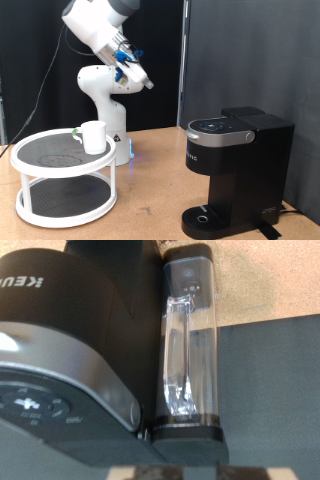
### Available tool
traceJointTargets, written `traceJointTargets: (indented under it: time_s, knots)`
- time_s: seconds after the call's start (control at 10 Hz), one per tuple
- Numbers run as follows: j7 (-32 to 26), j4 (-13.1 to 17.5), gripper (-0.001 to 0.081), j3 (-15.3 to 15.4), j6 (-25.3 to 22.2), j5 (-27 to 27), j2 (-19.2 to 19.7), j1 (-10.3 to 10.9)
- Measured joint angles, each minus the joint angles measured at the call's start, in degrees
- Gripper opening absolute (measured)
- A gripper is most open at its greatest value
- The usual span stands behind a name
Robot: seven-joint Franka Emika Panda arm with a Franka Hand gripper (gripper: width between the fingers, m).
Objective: Make a cup of coffee with the keurig machine
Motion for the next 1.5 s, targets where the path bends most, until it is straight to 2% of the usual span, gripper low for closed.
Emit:
traceJointTargets:
  time_s: [0.1, 0.3, 0.4, 0.6, 0.8, 1.2, 1.4, 1.5]
  knots:
    - [-0.6, -1.2, 0.0, -0.8, -0.4, 0.0, -2.3, -0.3]
    - [-0.3, -1.2, 0.0, -0.9, -1.8, -1.4, -1.7, -0.4]
    - [0.9, -1.2, 0.0, -0.9, -3.6, -4.4, -1.6, -1.0]
    - [2.8, -1.7, 0.0, -1.2, -4.4, -10.0, -2.0, -4.2]
    - [0.3, -2.1, 0.0, -3.2, -4.2, -11.8, -3.0, -7.3]
    - [-6.6, -1.4, 0.0, -9.8, -8.0, -17.5, -4.1, -11.0]
    - [-6.8, -1.6, 0.0, -10.4, -8.1, -17.5, -4.6, -11.6]
    - [-8.7, -1.6, 0.0, -10.7, -8.3, -17.5, -4.6, -11.5]
